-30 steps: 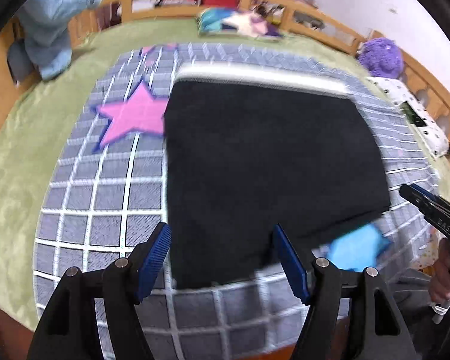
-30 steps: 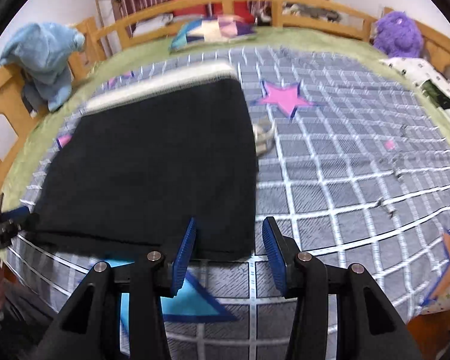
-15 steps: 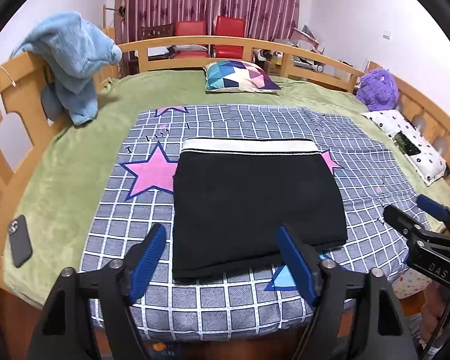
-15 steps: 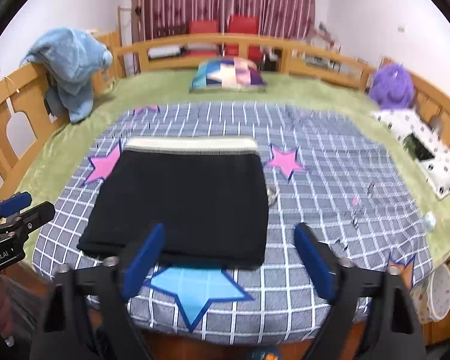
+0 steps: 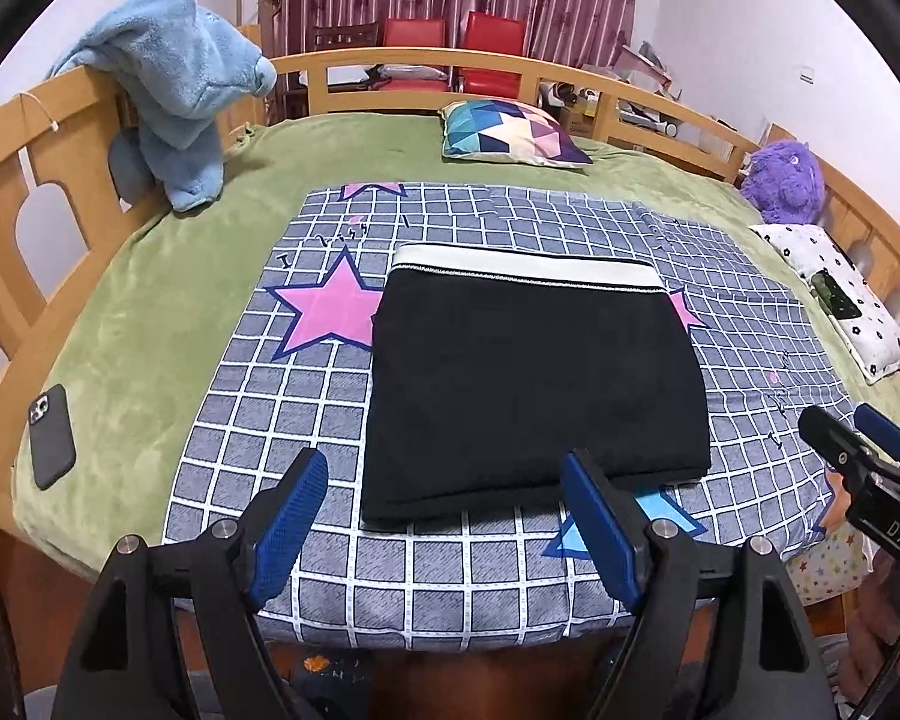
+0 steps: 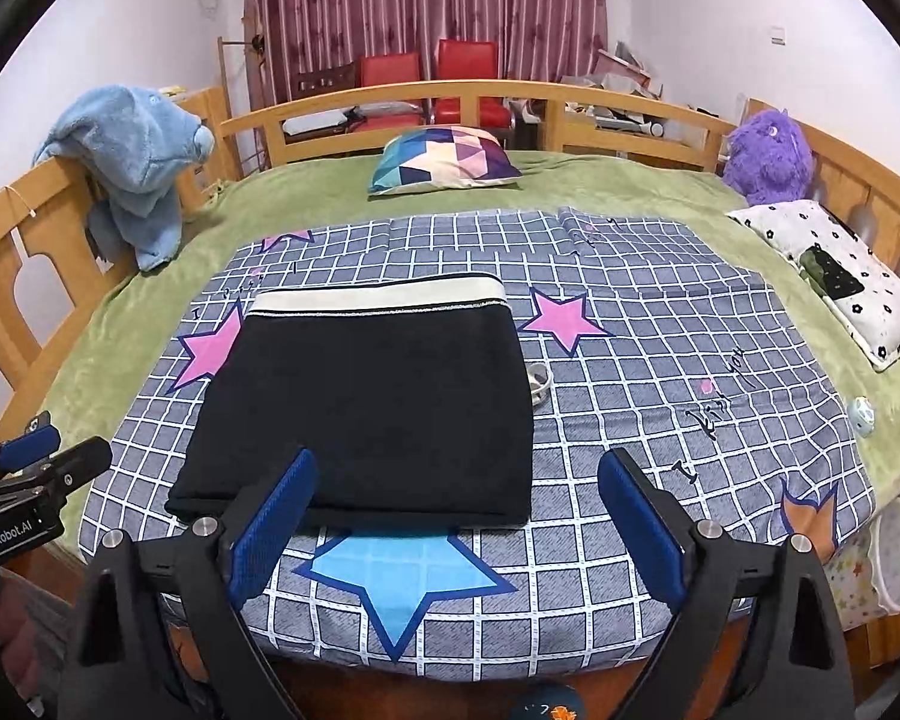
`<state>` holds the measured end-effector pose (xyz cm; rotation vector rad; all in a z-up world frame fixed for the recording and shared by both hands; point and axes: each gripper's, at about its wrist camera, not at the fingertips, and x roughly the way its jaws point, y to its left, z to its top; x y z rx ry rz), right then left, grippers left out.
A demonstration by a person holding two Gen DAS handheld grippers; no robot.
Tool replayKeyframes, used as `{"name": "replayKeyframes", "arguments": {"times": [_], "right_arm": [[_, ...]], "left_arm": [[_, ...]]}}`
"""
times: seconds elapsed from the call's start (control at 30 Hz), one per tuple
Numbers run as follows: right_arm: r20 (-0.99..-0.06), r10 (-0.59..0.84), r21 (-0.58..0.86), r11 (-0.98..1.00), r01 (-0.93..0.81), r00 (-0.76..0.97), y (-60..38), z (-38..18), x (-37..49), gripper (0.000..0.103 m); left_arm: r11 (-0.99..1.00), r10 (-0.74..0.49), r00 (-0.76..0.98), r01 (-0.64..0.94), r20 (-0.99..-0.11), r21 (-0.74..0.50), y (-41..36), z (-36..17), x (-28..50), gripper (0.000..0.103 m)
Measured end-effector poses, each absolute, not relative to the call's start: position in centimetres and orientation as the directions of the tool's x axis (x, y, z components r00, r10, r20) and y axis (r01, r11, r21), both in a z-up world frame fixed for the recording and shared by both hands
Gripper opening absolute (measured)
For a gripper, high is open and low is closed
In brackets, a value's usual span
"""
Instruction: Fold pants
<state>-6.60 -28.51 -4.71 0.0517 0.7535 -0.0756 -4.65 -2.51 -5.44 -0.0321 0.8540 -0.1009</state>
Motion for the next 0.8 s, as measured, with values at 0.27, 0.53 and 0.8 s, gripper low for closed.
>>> {"name": "replayKeyframes", "arguments": {"times": [0.27, 0.53, 0.8], "right_arm": [[-0.689, -0.062, 0.001, 0.996, 0.087, 0.722, -27.84, -4.78, -6.58, 0.094], [-0.696, -0.08, -0.021, 0.996, 0.09, 0.714, -27.56, -5.05, -6.64, 0.094], [-0.696, -0.083, -0.025, 0.995, 0.092, 0.713, -27.66, -5.04, -6.75, 0.094]], "left_arm": [[0.994, -0.104, 0.653, 0.08, -0.75, -0.068, -2.53, -5.53, -4.87, 0.079], [0.994, -0.111, 0.65, 0.082, -0.752, -0.076, -2.73, -5.46, -5.03, 0.079], [0.994, -0.107, 0.653, 0.079, -0.749, -0.074, -2.66, -5.48, -5.06, 0.079]]}}
